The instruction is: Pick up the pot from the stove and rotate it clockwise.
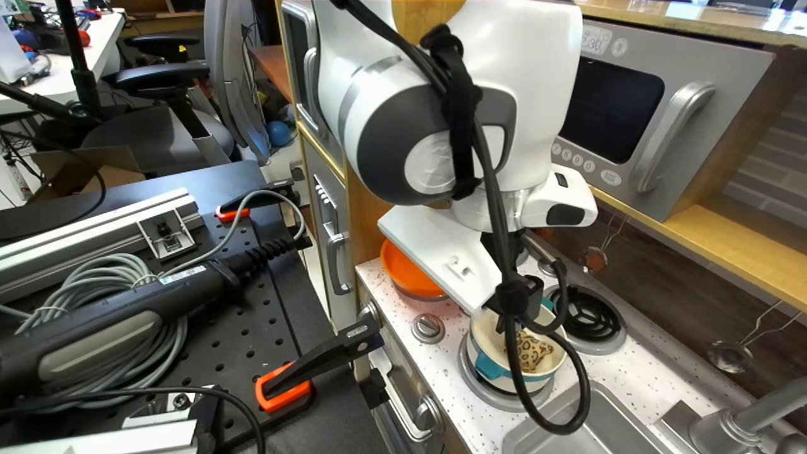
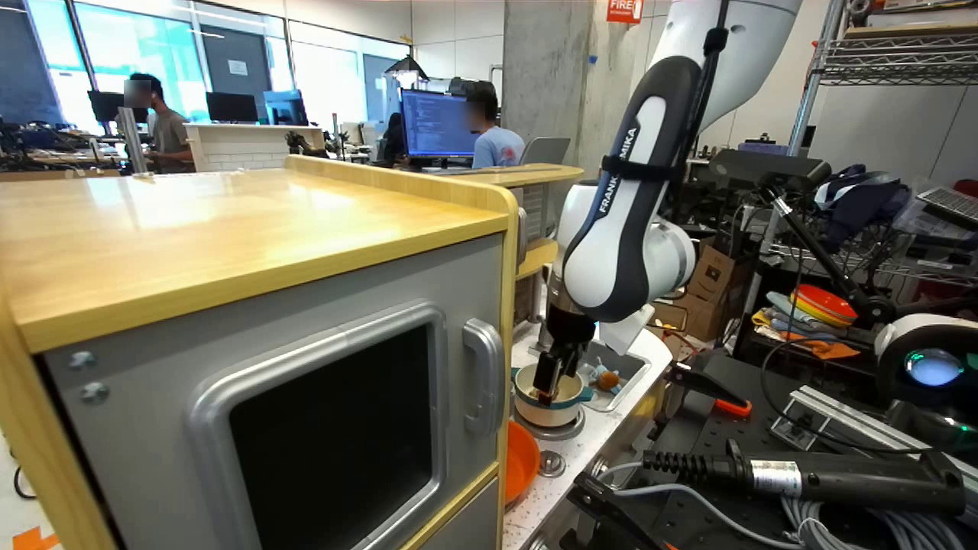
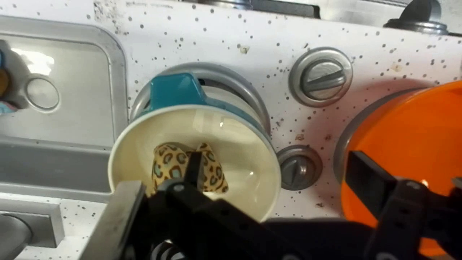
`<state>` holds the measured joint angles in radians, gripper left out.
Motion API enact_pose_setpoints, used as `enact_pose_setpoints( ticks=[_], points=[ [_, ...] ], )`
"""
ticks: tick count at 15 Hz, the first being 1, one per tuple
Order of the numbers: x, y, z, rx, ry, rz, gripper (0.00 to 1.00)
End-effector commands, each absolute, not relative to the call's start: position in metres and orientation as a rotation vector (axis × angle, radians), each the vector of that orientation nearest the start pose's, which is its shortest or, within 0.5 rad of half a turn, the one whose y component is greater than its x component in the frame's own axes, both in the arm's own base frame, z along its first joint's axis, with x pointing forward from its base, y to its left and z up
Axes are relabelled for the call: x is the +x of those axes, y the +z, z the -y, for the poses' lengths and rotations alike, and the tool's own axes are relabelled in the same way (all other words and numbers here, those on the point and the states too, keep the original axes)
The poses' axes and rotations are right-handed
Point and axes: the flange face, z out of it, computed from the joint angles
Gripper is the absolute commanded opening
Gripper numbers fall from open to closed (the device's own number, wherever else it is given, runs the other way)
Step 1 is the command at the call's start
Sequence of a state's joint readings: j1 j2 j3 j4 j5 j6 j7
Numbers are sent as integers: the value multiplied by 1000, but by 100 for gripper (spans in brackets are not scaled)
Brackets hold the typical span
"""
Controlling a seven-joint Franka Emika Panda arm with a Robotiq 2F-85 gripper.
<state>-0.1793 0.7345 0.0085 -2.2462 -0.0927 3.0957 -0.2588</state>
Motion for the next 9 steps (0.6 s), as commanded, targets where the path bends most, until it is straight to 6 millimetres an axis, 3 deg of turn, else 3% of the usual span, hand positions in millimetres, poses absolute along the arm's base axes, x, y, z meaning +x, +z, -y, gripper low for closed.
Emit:
enact_pose_setpoints(
  ticks=[1,9],
  points=[
    [472,90,92,-3149,-213,289,100],
    [437,170,120,-3178,-150,290,100]
  ],
)
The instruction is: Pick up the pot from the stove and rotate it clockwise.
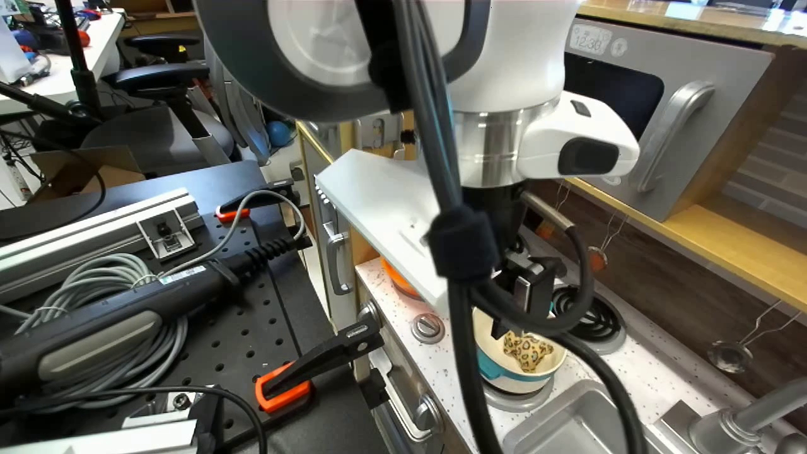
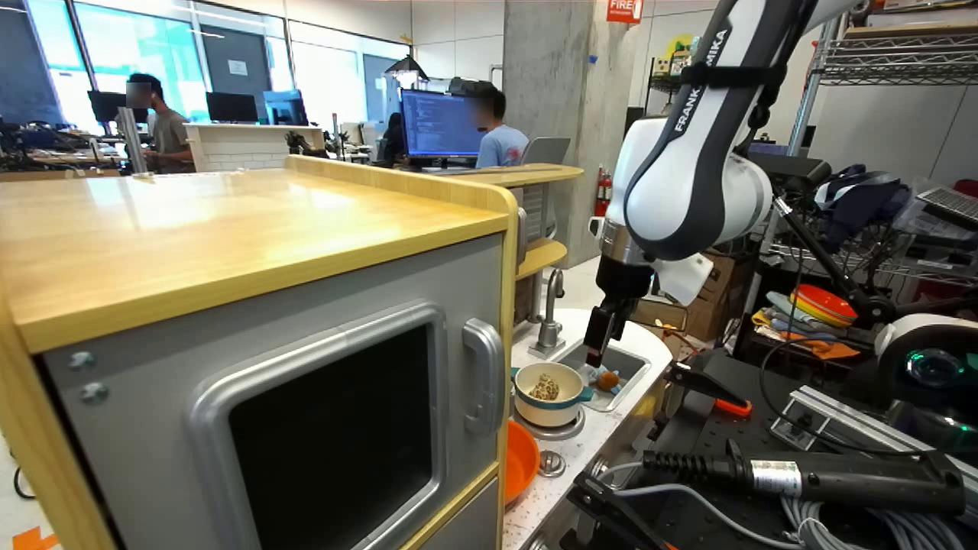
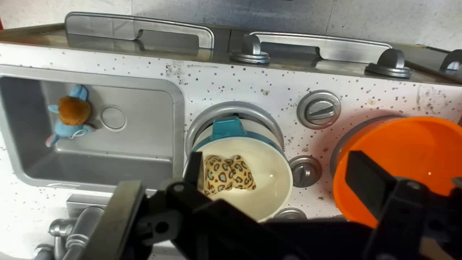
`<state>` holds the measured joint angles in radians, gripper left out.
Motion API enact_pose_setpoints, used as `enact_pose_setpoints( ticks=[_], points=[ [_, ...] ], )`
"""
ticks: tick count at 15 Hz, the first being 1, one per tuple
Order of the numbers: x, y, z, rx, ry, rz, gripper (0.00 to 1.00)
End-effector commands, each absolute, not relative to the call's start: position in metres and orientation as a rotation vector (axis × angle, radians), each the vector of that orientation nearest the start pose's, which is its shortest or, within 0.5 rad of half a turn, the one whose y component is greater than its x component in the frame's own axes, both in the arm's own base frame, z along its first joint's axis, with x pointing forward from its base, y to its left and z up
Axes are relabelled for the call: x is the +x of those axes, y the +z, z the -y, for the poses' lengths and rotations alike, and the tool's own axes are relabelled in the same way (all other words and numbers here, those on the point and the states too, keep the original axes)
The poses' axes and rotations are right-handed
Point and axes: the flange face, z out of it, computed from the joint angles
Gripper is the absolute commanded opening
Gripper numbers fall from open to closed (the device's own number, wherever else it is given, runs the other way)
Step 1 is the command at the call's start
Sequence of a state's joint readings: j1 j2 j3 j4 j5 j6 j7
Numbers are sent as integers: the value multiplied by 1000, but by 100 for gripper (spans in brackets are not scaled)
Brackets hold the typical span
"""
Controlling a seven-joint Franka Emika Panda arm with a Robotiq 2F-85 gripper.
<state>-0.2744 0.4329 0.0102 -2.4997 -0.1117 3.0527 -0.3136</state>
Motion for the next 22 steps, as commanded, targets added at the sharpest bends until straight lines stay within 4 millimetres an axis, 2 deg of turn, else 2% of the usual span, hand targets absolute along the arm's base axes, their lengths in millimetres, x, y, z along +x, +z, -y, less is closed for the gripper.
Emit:
enact_pose_setpoints(
  ticks=[1,4,6,9,14,18,22],
  points=[
    [436,181,122,-3175,-132,300,100],
    [434,217,126,-3179,-106,302,100],
    [429,248,123,-3175,-113,326,100],
    [417,295,119,-3170,-191,359,100],
    [393,360,110,-3161,-306,355,100],
    [386,381,110,-3136,-297,359,100],
    [388,378,112,-3107,-191,336,100]
  ],
)
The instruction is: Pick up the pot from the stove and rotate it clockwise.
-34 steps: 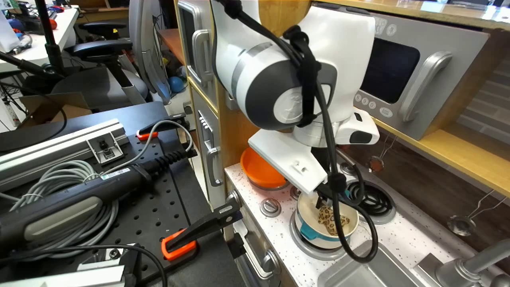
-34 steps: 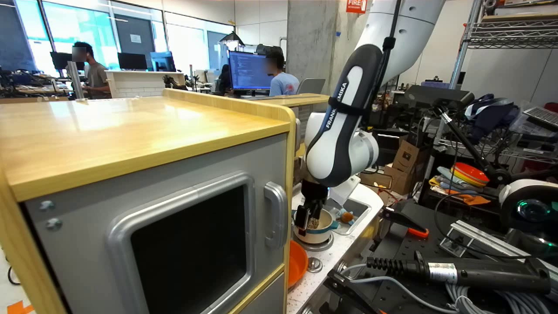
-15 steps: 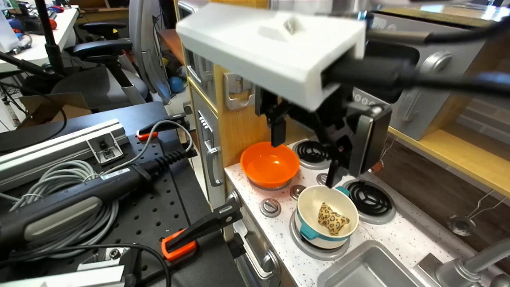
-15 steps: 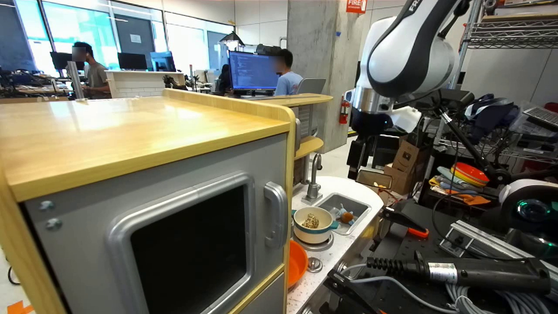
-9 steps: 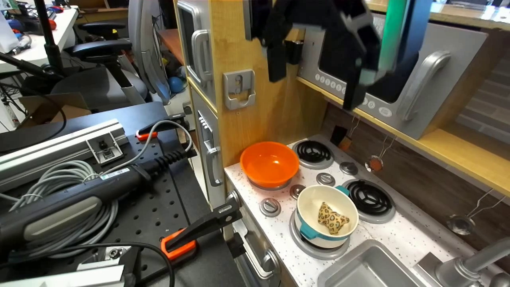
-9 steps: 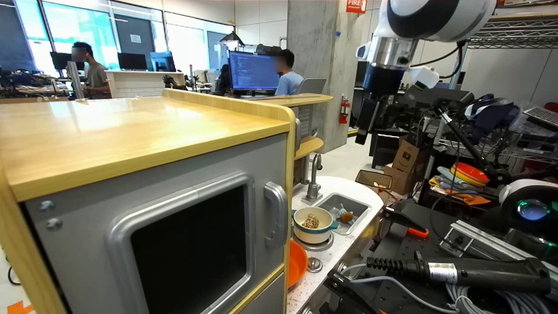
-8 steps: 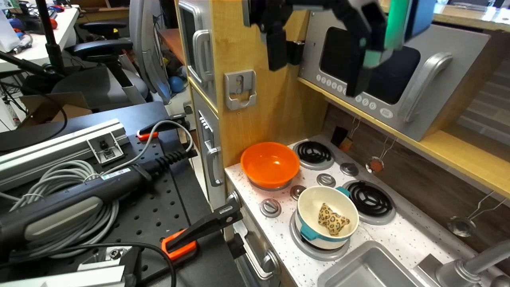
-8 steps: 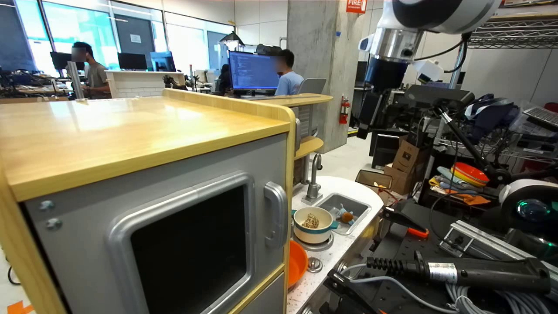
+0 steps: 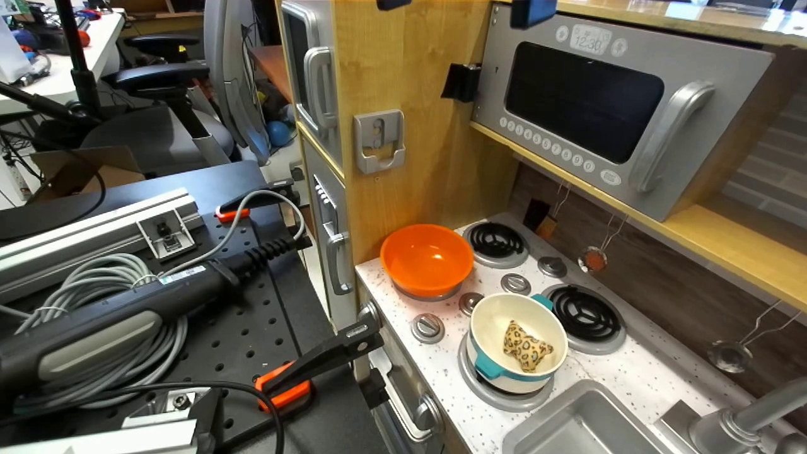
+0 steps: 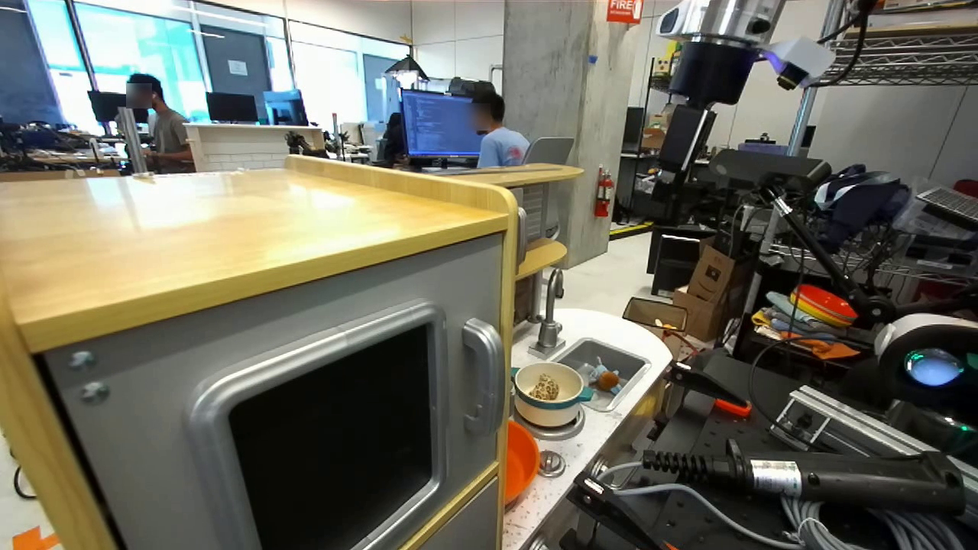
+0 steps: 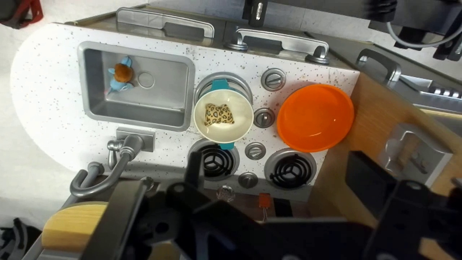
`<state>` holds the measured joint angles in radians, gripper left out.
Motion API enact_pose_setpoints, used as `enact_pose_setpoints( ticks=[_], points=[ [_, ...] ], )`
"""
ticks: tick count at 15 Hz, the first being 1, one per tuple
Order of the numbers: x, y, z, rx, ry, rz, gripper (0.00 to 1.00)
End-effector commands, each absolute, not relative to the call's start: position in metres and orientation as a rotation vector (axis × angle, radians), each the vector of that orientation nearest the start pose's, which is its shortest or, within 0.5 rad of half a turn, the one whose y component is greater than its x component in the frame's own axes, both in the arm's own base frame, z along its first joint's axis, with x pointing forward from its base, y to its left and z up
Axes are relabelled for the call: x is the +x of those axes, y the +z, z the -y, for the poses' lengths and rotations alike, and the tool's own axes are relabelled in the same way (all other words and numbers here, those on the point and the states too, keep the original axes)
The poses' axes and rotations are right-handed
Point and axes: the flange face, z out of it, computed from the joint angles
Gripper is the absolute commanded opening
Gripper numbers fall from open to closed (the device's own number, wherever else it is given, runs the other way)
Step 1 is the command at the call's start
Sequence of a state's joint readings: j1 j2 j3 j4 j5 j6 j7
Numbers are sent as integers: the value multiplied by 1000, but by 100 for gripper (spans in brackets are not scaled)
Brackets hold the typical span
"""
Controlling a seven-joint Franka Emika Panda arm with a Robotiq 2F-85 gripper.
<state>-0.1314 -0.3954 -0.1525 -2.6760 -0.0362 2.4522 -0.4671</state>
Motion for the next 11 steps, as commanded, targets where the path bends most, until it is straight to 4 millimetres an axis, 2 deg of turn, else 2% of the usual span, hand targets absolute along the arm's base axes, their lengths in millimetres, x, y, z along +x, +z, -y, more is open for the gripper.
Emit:
enact_pose_setpoints(
  ticks=[1,11],
  points=[
    [388,375,111,-3136,-241,339,100],
    [386,374,112,-3129,-213,334,100]
  ],
)
